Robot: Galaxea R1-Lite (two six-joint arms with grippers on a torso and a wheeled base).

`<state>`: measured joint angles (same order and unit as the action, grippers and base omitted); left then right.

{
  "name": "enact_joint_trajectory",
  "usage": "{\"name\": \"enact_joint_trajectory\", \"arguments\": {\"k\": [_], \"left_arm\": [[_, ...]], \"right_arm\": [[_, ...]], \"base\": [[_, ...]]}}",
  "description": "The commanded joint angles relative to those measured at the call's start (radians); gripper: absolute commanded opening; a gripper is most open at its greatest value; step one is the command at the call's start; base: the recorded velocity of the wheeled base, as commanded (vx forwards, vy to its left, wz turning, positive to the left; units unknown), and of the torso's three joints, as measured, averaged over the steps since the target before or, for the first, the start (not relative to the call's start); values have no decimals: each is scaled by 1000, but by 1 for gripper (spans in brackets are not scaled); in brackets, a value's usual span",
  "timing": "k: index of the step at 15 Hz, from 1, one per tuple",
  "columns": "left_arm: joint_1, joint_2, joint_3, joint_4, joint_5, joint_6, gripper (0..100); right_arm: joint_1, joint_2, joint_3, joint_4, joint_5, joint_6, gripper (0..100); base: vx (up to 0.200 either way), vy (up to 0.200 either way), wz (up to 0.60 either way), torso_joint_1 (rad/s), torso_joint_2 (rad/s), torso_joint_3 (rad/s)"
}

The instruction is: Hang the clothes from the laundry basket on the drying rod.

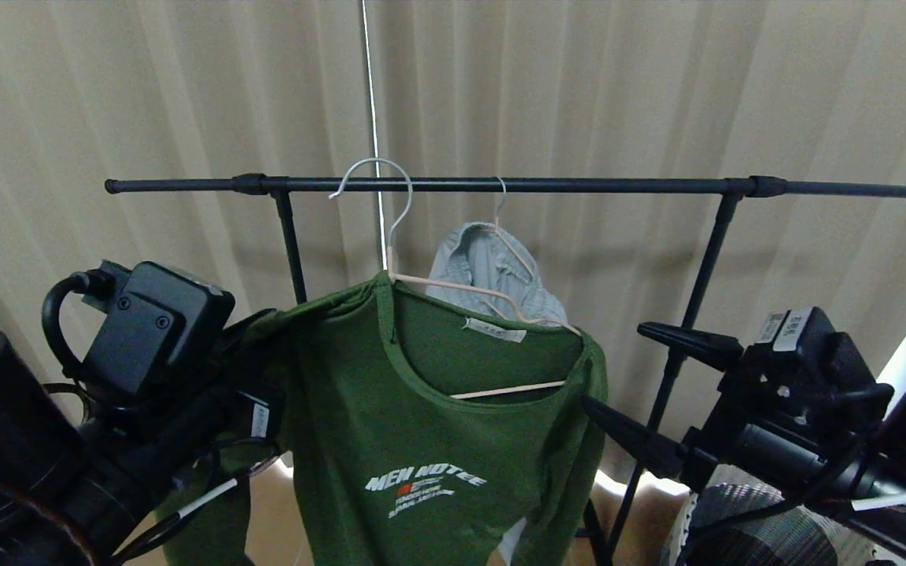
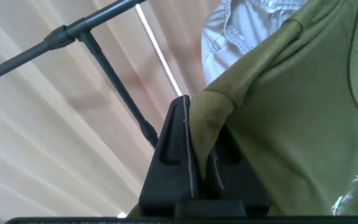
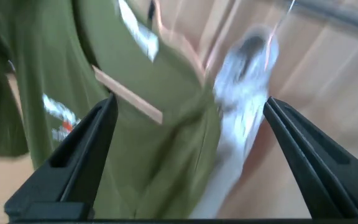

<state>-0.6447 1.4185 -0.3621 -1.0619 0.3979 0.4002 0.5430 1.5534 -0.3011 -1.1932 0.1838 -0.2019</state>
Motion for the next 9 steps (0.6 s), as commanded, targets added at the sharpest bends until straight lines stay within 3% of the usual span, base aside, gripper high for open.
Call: {"name": "enact_joint_trajectory", "arguments": {"k": [1,5,9], "left_arm": [[-13,5,43,-44,-13,0,0],[-15,5,71,-69,-86,3,0],[-29,65,25,-70,-86,-4,0]], "right_arm": [[-21,-65,-105,136,-1,-4,100],[-8,-176,-279,567,-9,-5,100],[38,-164,-317,584,-52,-11,100]], "base": [[0,0,0,0,0,0],[0,0,0,0,0,0],[0,0,0,0,0,0]]}}
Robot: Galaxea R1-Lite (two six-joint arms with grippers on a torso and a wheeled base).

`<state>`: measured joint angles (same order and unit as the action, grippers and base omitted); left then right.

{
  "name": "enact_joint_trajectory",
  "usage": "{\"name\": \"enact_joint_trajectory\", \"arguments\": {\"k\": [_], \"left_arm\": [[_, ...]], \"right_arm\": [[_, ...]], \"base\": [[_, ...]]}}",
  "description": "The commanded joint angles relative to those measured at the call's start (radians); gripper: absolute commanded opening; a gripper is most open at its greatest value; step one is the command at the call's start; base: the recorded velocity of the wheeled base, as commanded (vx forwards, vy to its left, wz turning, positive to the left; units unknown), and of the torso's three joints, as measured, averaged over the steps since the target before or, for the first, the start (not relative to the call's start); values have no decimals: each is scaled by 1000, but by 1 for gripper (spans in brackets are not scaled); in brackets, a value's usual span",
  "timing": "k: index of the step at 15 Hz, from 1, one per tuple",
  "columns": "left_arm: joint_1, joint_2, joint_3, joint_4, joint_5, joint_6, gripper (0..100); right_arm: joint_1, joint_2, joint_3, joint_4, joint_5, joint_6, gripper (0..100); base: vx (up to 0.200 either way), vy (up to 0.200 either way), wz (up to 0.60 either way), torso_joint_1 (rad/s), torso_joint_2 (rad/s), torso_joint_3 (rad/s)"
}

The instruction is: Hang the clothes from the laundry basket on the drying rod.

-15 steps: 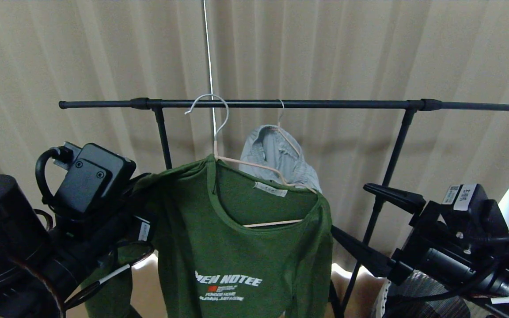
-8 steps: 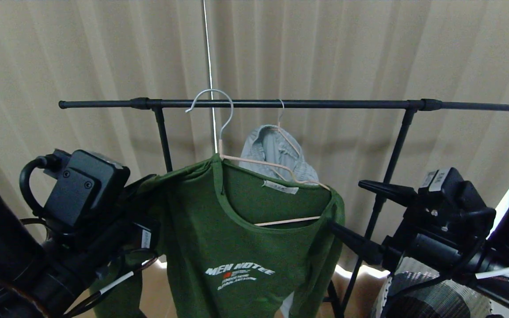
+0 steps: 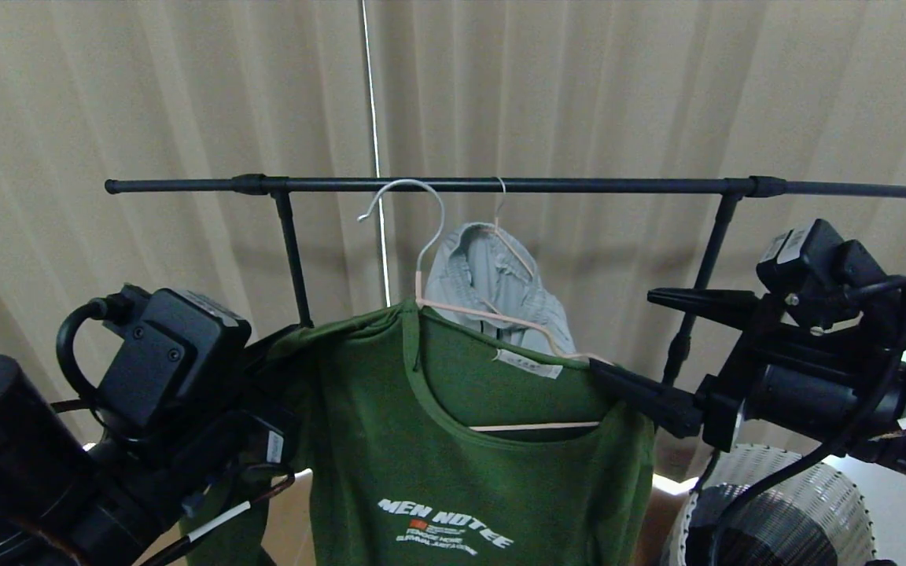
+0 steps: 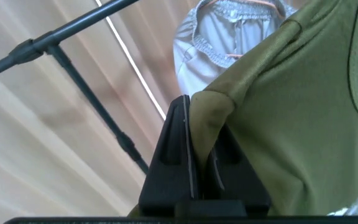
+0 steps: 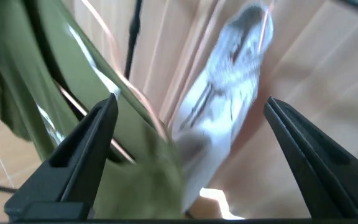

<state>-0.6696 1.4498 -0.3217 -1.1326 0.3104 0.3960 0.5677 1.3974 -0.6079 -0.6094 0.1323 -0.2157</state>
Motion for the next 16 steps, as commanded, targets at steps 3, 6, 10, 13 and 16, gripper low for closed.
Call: {"name": "enact_joint_trajectory", "arguments": {"k": [3,6,10,13,16], "left_arm": [[-28,70,-30,-38,4,0,0],[-33,69,-19,-59,4,0,0],[-53,72,-5,-59,3,1,0],[-82,72,-2,-59,3,3,0],[-85,77,-7,-59,3,3,0]], "right_arm": [[21,34,-29,-1,-43,-94,100],[40,77,-75,-1,-94,-120,100],[47,132,-127,-1,-151,-166,100],[90,178,-138,-1,-201,-194,100],[112,190,-144,-1,-204,-194,100]], "base": [[0,0,0,0,0,0],[0,0,0,0,0,0],[0,0,0,0,0,0],[0,0,0,0,0,0],[0,0,0,0,0,0]]}}
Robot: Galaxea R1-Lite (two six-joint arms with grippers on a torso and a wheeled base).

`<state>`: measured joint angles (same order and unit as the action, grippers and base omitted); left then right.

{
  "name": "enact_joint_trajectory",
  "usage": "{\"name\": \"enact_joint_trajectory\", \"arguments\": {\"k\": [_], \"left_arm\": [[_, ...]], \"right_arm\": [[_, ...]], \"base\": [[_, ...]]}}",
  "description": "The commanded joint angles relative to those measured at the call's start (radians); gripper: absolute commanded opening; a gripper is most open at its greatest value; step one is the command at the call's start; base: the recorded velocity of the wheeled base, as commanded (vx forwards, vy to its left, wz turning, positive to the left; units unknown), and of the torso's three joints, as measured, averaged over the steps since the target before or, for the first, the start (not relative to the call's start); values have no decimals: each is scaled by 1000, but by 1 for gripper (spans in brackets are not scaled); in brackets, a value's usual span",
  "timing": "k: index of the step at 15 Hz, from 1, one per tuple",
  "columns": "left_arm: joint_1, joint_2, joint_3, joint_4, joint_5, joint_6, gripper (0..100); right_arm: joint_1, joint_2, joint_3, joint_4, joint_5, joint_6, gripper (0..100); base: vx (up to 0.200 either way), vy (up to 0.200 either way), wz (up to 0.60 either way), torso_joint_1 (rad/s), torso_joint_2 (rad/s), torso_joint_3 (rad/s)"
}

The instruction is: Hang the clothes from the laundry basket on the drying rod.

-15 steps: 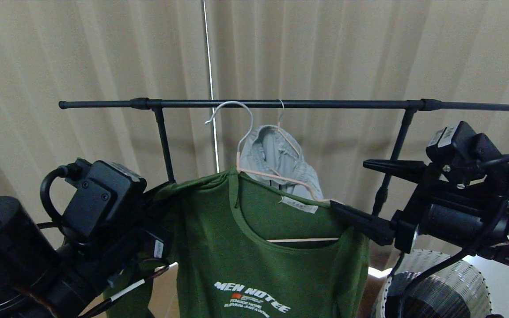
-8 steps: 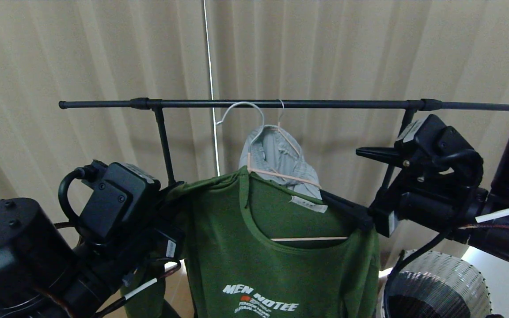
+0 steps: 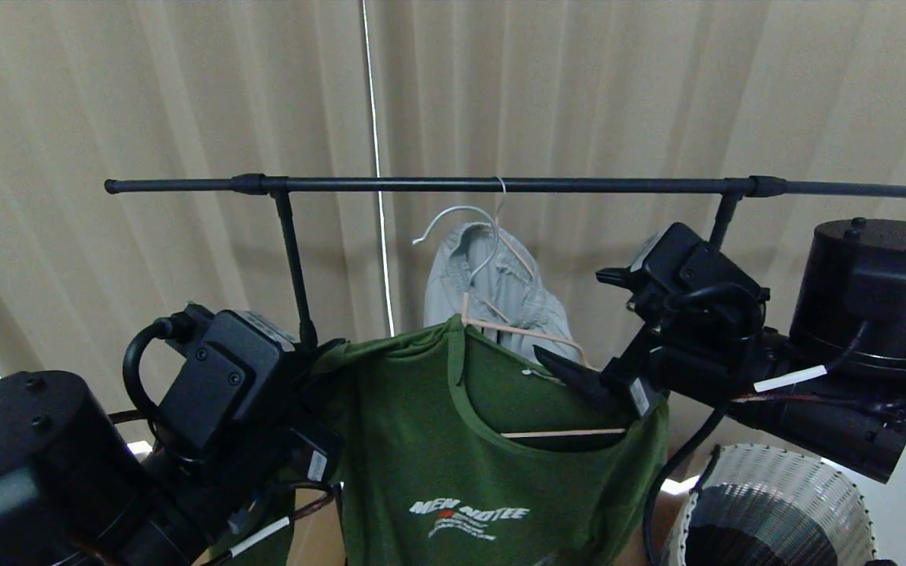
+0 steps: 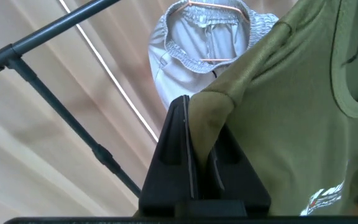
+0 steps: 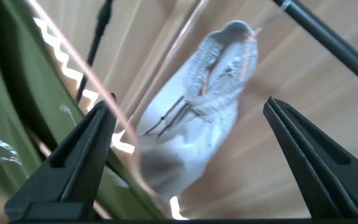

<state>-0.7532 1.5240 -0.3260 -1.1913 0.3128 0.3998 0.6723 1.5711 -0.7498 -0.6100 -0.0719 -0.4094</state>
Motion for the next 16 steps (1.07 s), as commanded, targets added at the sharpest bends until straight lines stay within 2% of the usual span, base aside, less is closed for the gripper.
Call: {"name": "enact_joint_trajectory", "arguments": {"k": [1,4,5,9,16], "left_arm": [[-5,2,1,-1,0,-1,0],[-5,2,1,-2,0,1,0],[-6,1,1,-1,0,1,0],[-11,-2,1,-2,0,1,0],[-20,2,48,-85,0,-2,0]], "right_arm": [[7,18,-5,-1,-2,0,100],[7,12,-2,-1,-9,0,100],[7,12,-2,-1,-9,0,0],[7,12,4,-2,-9,1,0],[7,6,10,-4,-8,4,0]], "base": [[0,0,0,0,0,0],[0,0,0,0,0,0],[0,0,0,0,0,0],[0,0,0,0,0,0],[0,0,0,0,0,0]]}}
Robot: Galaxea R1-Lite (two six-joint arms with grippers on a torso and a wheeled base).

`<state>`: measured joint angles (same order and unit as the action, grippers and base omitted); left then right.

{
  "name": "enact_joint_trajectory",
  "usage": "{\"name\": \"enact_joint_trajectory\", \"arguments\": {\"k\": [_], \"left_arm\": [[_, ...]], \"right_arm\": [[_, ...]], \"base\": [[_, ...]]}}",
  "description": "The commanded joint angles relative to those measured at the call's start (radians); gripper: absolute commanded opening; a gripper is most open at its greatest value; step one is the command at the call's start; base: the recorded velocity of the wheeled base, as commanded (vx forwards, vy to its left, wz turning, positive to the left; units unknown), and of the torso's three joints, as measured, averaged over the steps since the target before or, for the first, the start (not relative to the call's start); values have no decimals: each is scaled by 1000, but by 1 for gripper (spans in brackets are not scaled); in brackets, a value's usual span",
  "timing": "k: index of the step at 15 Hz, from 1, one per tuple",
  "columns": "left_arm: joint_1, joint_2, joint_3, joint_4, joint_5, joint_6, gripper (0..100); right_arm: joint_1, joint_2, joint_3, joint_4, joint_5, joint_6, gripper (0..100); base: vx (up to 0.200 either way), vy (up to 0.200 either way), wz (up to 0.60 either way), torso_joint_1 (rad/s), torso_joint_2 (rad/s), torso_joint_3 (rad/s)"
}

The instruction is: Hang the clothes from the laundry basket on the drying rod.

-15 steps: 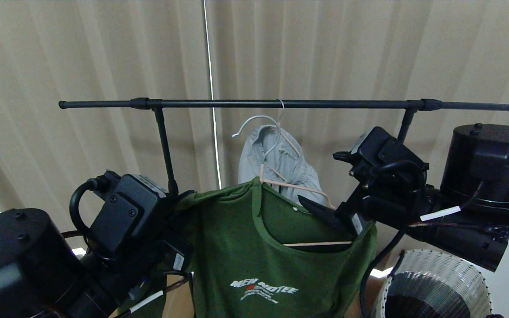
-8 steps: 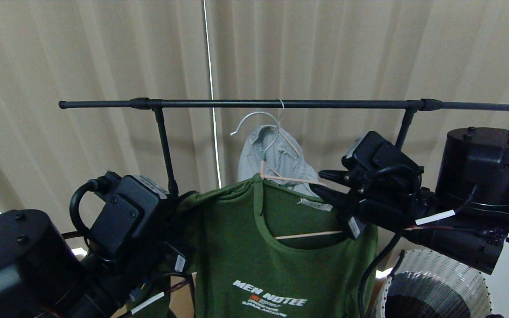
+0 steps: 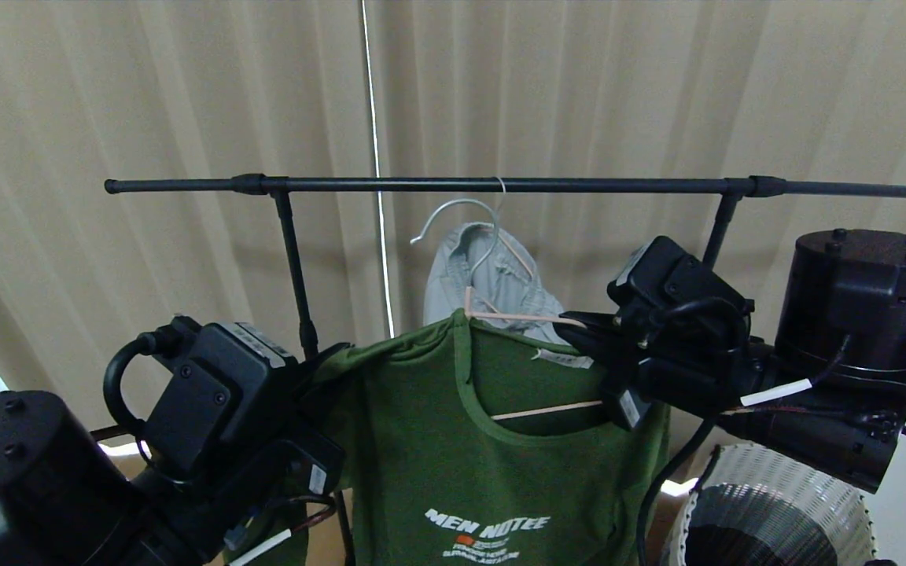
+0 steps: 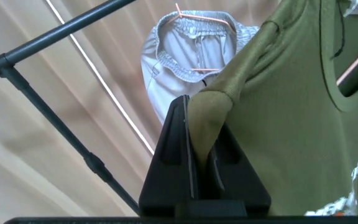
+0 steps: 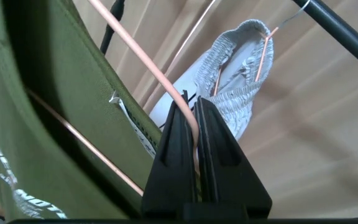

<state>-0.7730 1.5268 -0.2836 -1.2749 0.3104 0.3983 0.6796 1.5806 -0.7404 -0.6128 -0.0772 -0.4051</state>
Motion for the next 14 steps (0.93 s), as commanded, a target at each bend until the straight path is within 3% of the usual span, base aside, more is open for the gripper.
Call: {"name": "enact_joint_trajectory", "arguments": {"k": [1,3,4,6,10,14], "left_arm": [[0,-5,12,-11,3,-1,0],[-3,-7,21,-12,1,-3,0],[-8,-7,21,-11,1,-3,100],[-26,-7,20,-12,1,-7,100],[-51,-20,21,-12,-2,-107,100],[-51,-59,72,-12,-42,-125,100]], "right_arm": [[0,-16,4,-1,-3,0,0],[0,-44,26,-1,-3,0,0],[0,-54,35,-1,-3,0,0],[0,-108,75,-1,-3,0,0],[-38,-194,141,-15,-3,-1,0],[-75,-264,159,-15,-3,-3,0]], "base": [[0,0,0,0,0,0],[0,0,0,0,0,0],[0,0,0,0,0,0],[0,0,0,0,0,0],[0,0,0,0,0,0],[0,0,0,0,0,0]]}}
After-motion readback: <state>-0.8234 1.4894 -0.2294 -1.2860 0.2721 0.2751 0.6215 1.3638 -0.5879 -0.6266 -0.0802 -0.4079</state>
